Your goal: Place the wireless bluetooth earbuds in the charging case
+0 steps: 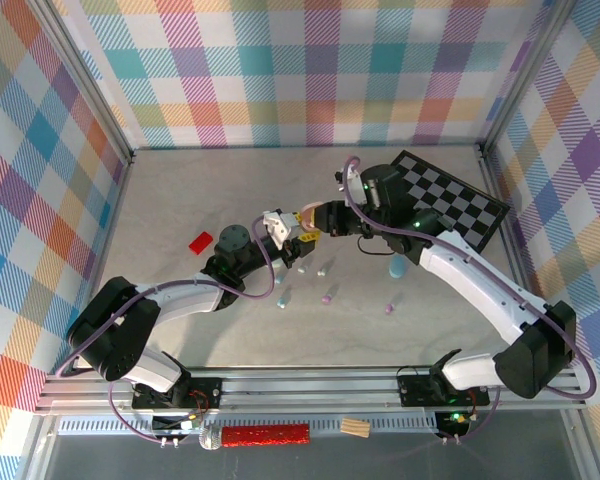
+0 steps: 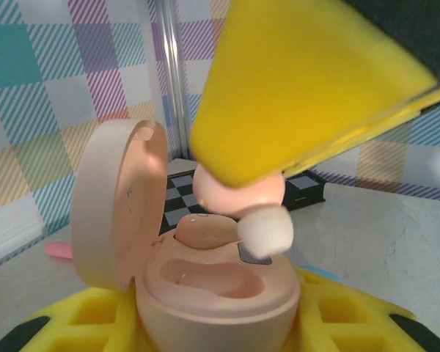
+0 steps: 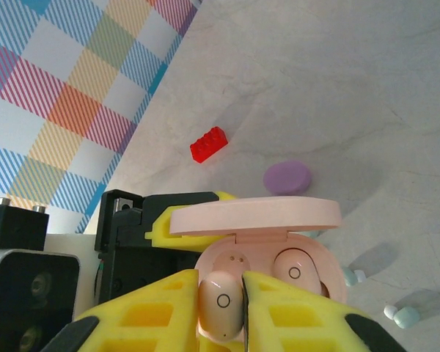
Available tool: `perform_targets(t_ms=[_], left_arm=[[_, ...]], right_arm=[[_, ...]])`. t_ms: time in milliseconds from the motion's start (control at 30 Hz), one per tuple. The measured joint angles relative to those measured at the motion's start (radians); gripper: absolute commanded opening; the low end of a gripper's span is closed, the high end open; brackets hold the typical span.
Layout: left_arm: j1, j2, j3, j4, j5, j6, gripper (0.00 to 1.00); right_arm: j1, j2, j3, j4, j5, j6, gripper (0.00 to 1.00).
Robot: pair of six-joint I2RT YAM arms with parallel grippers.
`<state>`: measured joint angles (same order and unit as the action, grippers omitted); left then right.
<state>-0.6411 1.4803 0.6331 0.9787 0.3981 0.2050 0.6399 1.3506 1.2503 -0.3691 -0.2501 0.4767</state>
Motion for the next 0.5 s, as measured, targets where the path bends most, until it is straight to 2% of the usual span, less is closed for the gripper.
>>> perform_targets(t_ms=[500], left_arm=[[-0.003,0.000,0.000,-0.007,0.000,0.002,0.37]], right_arm=[[0.018,0.038,0.001,0.012,0.039,-0.026,0.20]])
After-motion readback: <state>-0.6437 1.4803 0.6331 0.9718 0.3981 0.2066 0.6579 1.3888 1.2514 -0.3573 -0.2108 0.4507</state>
